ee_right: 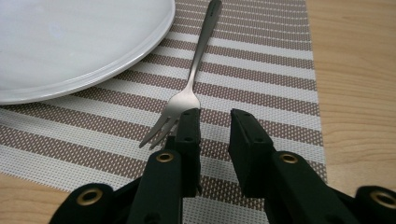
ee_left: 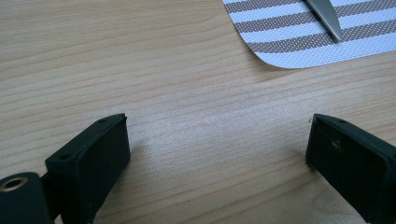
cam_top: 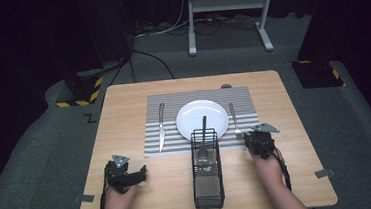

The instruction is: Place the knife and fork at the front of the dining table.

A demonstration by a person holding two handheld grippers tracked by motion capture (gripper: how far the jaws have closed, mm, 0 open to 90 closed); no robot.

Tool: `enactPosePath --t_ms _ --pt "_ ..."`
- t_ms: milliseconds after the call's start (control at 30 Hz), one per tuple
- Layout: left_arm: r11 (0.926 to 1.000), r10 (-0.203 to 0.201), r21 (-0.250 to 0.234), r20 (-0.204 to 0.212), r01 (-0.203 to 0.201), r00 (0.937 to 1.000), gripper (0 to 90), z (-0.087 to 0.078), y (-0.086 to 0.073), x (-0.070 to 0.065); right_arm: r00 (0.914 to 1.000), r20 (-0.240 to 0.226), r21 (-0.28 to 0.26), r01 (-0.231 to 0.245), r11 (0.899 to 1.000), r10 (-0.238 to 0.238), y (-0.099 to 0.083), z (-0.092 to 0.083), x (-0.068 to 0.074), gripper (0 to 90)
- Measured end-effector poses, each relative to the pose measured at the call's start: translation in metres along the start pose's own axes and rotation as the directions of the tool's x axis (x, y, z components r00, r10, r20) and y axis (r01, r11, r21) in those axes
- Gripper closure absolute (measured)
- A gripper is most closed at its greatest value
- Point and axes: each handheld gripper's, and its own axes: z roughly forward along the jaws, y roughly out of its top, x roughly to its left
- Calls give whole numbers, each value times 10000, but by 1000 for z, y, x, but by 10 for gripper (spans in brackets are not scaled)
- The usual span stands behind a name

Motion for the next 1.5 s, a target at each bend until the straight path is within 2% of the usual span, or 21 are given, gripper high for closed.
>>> enactPosePath --t_ms 100,233,267,367,500,633,733,900,1033,1167,1233,1433,1500 --pt "10000 -13 8 -8 13 10000 64 0 0 0 10000 -28 -346 55 9994 -56 1 -8 1 696" --pt "10000 -1 12 -20 1 10000 65 0 0 0 9993 -371 -1257 3 9921 -51 7 -30 6 639" --pt "10000 1 15 -22 -1 10000 64 0 0 0 9990 -439 -1613 49 9869 -122 9 -37 8 633" --pt "10000 2 16 -20 -2 10000 64 0 0 0 9972 -703 -2234 107 9747 -270 12 -53 16 610" --pt "10000 3 19 -36 -3 10000 64 0 0 0 9922 -1187 -2910 21 9567 -382 20 -73 29 602" --pt "10000 -1 16 -7 1 10000 64 0 0 0 9830 -1711 -3700 -11 9290 -670 30 -92 47 617" --pt "10000 7 1 20 -7 10000 63 0 0 0 9748 -2041 -4017 2 9158 -898 40 -98 65 618" --pt "10000 12 -2 6 -12 10000 64 0 0 0 9647 -2345 -4299 78 9029 -1200 57 -99 90 627" --pt "10000 20 4 -8 -20 10000 64 0 0 0 9602 -2470 -4349 106 9004 -1306 71 -98 103 650" --pt "10000 11 -1 11 -11 10000 64 0 0 0 9540 -2653 -4132 183 9105 -1395 81 -93 113 654" --pt "10000 9 -4 14 -9 10000 64 0 0 0 9542 -2607 -4064 294 9132 -1468 83 -89 118 654" --pt "10000 10 -2 14 -10 10000 64 0 0 0 9562 -2629 -3622 259 9317 -1288 84 -77 120 658" --pt "10000 11 -2 14 -11 10000 64 0 0 0 9564 -2608 -3569 313 9336 -1317 84 -75 120 664"
